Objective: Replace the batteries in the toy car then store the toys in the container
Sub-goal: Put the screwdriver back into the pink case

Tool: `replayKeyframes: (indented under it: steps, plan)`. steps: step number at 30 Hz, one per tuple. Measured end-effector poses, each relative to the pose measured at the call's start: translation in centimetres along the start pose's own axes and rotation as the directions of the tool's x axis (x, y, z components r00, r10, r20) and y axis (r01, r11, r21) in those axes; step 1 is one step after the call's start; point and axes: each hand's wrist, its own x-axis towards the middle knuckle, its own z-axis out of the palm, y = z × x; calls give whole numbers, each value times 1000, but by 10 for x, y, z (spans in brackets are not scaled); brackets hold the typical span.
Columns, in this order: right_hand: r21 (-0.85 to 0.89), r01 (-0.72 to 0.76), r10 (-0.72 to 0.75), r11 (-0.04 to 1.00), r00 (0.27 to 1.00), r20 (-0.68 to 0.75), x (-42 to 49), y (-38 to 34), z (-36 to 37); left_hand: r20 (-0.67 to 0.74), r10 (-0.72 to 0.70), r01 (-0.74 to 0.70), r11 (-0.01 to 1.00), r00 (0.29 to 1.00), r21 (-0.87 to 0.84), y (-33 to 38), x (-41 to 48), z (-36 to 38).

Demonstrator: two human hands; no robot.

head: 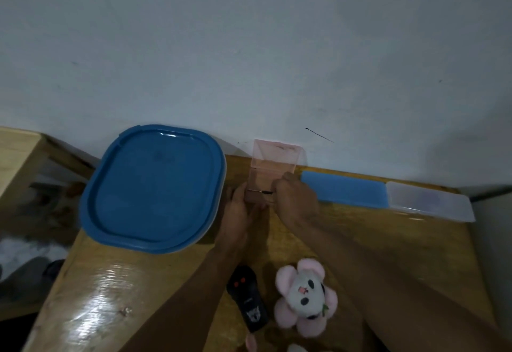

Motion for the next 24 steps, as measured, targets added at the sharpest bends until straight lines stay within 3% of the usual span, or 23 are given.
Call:
replayKeyframes:
  steps: [5,8,11,16,19,24]
  plan:
    - [48,-26,26,999,1000,-15,1,3,-5,-7,-30,30,1000,1000,4,3,-2,1]
    - [282,-234,284,930,947,-151,5,10,-10,-25,-36,37,997,999,64,1,-3,1]
    - [572,-364,504,735,858,-101,16,18,-19,-28,-39,41,996,999,83,-2,-1,3]
    - [738,-315,426,597,904,41,20,22,-22,-21,-28,30,995,999,95,-6,3,3]
    - [686,-263,381,678,924,-22,9,24,-22,-34,25,-22,995,999,100,-7,3,3]
    - [436,2,98,900,973,-208,-17,28,-10,-104,47,-31,988,993,150,-4,1,4]
